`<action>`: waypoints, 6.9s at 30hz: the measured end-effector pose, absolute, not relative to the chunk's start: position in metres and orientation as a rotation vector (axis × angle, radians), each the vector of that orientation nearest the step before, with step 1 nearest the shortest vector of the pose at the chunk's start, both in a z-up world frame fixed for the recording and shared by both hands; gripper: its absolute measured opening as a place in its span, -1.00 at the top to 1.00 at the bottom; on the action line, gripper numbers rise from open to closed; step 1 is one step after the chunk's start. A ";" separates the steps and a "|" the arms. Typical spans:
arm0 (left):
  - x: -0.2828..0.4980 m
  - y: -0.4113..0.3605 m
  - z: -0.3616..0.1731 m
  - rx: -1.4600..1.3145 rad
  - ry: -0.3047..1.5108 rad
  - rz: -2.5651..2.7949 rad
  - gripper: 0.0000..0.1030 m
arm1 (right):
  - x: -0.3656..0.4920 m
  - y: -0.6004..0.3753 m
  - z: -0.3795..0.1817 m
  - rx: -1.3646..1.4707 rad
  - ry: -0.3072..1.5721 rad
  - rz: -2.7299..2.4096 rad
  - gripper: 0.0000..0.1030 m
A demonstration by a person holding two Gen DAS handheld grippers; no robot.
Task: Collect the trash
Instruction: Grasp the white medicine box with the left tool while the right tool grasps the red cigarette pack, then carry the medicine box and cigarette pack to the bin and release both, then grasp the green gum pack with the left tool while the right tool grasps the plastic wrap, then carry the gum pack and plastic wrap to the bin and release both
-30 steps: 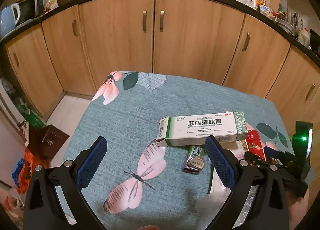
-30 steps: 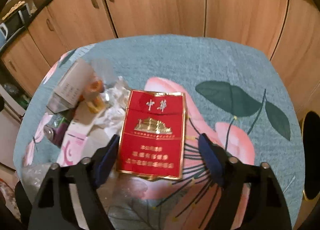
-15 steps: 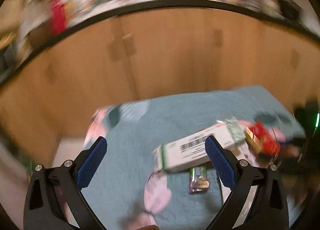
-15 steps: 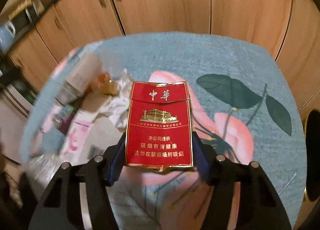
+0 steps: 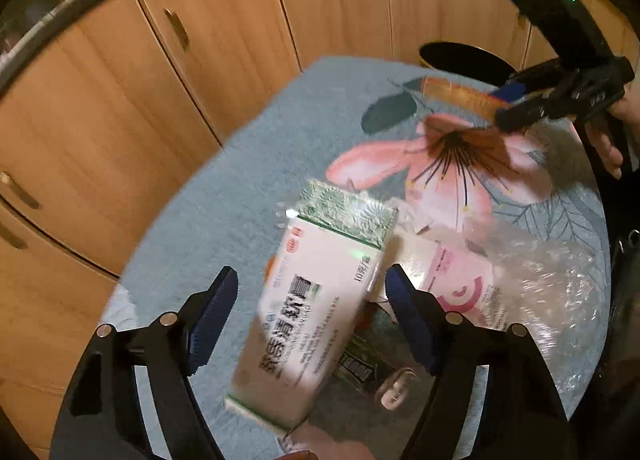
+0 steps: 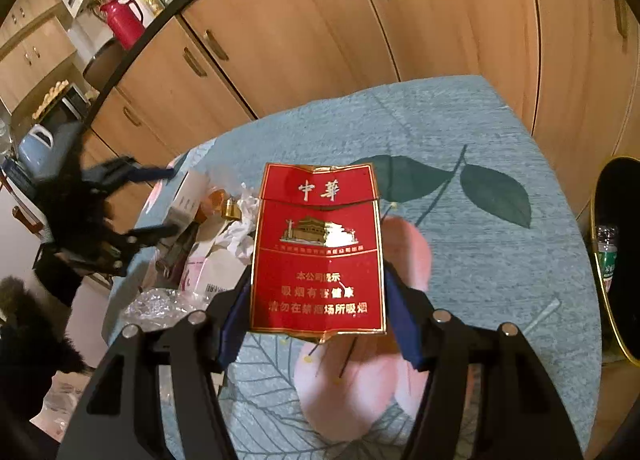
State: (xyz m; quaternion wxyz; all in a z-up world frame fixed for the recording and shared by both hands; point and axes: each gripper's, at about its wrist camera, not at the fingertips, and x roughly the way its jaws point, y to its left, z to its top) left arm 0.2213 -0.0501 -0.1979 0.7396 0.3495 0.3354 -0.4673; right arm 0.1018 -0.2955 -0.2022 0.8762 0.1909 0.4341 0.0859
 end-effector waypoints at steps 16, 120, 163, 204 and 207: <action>0.209 0.000 -0.171 0.349 0.707 -0.963 0.08 | 0.087 -0.302 -0.198 0.429 0.834 0.215 -0.19; 0.141 0.087 -0.162 -0.132 0.765 -0.481 -0.84 | 0.073 -0.191 -0.184 0.192 0.933 0.571 0.94; 0.187 -0.046 -0.233 0.307 1.008 -0.427 0.43 | 0.062 -0.330 -0.222 0.124 0.994 0.146 -0.90; 0.134 -0.225 -0.134 0.266 0.846 -0.824 0.43 | 0.003 -0.551 -0.167 0.175 0.744 -0.369 0.94; 0.124 -0.273 -0.132 0.300 0.834 -0.892 0.43 | 0.020 -0.574 -0.203 0.178 0.817 -0.403 0.92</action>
